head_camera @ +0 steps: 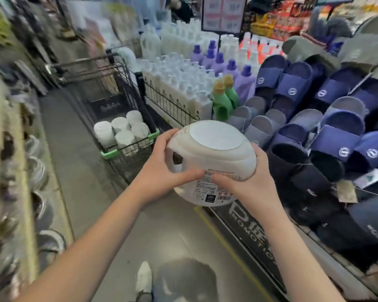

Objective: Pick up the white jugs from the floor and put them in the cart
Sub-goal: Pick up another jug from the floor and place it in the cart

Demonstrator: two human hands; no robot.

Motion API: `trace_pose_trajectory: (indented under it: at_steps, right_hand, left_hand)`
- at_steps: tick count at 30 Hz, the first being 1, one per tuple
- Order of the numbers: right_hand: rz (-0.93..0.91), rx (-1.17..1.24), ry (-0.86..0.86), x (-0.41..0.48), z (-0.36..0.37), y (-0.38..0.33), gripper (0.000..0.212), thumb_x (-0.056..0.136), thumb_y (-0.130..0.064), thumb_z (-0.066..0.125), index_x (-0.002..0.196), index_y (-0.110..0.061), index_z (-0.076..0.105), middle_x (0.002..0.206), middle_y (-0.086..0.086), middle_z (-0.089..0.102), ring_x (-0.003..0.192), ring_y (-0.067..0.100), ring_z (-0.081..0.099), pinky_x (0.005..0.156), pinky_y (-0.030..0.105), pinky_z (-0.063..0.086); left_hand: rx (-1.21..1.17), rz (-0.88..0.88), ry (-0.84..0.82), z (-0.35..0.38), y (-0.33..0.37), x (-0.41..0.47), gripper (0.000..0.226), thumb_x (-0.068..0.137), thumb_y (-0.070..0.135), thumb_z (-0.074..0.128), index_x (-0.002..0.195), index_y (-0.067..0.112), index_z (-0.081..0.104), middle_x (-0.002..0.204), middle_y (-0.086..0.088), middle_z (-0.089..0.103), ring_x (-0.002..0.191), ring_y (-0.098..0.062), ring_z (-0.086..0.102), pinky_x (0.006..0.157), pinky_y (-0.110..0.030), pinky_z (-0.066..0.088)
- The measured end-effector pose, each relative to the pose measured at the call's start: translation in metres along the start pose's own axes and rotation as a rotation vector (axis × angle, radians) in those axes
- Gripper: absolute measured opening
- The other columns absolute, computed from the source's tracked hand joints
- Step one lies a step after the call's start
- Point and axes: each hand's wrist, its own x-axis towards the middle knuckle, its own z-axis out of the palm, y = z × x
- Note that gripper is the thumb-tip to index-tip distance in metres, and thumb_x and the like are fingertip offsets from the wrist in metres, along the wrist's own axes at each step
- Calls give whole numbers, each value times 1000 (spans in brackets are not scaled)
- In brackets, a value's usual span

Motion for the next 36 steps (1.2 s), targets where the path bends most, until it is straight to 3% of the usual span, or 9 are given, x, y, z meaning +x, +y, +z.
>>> trace_pose_trajectory:
  at_steps: [2, 9, 13, 18, 21, 23, 28, 31, 36]
  right_hand:
    - [-17, 7, -65, 14, 28, -1, 92, 61, -14, 98, 130, -43, 44, 125, -20, 58, 100, -23, 61, 69, 5, 53]
    - [-30, -36, -191, 71, 140, -6, 84, 50, -42, 94, 118, -55, 45, 124, -25, 59, 105, -21, 60, 74, 4, 51]
    - [-48, -37, -238, 111, 213, -4, 82, 65, -13, 98, 114, -51, 45, 104, -49, 62, 97, -29, 58, 72, -1, 47]
    - [-26, -27, -263, 158, 301, 0, 86, 60, -26, 102, 118, -56, 45, 120, -27, 61, 104, -21, 61, 78, 7, 53]
    - [-15, -19, -242, 181, 345, 0, 94, 47, -48, 101, 121, -61, 44, 127, -27, 61, 112, -15, 62, 85, 13, 54]
    - [-21, -3, -250, 194, 370, 2, 94, 47, -49, 97, 124, -58, 44, 131, -24, 60, 116, -13, 61, 89, 15, 54]
    - [-7, 15, -270, 227, 423, 9, 97, 57, -35, 101, 131, -53, 42, 130, -25, 58, 112, -18, 59, 82, 7, 53]
    - [7, 15, -291, 254, 453, 11, 92, 51, -45, 96, 125, -58, 43, 129, -25, 59, 111, -16, 61, 81, 10, 55]
    - [-2, 71, -342, 308, 510, 27, 100, 54, -38, 97, 138, -42, 44, 131, -20, 60, 109, -15, 63, 80, 10, 56]
  left_hand:
    - [-6, -27, 63, -26, -12, 0, 111, 62, 46, 92, 155, 36, 32, 146, 31, 44, 130, 25, 37, 109, -14, 40]
    - [-18, -80, 191, -128, -63, 23, 109, 54, 60, 95, 145, 50, 37, 141, 36, 48, 132, 18, 42, 117, -31, 40]
    - [-27, -90, 229, -195, -92, 50, 111, 58, 49, 96, 150, 41, 35, 141, 34, 46, 127, 26, 39, 114, -27, 39]
    - [-6, -95, 247, -278, -134, 84, 106, 57, 53, 99, 144, 51, 38, 140, 36, 46, 125, 25, 42, 104, -13, 39]
    - [20, -69, 248, -317, -151, 107, 102, 63, 39, 94, 146, 44, 36, 140, 33, 44, 115, 34, 40, 90, 4, 36]
    - [19, -76, 245, -341, -164, 119, 104, 65, 35, 94, 151, 37, 34, 141, 31, 43, 112, 36, 40, 86, 8, 35]
    - [25, -99, 237, -390, -193, 149, 107, 62, 42, 94, 151, 39, 34, 144, 28, 45, 124, 26, 42, 90, 5, 38]
    - [27, -117, 244, -415, -208, 171, 106, 63, 44, 93, 150, 41, 34, 142, 29, 47, 126, 21, 44, 90, 1, 41]
    - [43, -156, 289, -460, -241, 209, 102, 67, 43, 94, 149, 42, 33, 142, 28, 46, 131, 14, 44, 101, -13, 43]
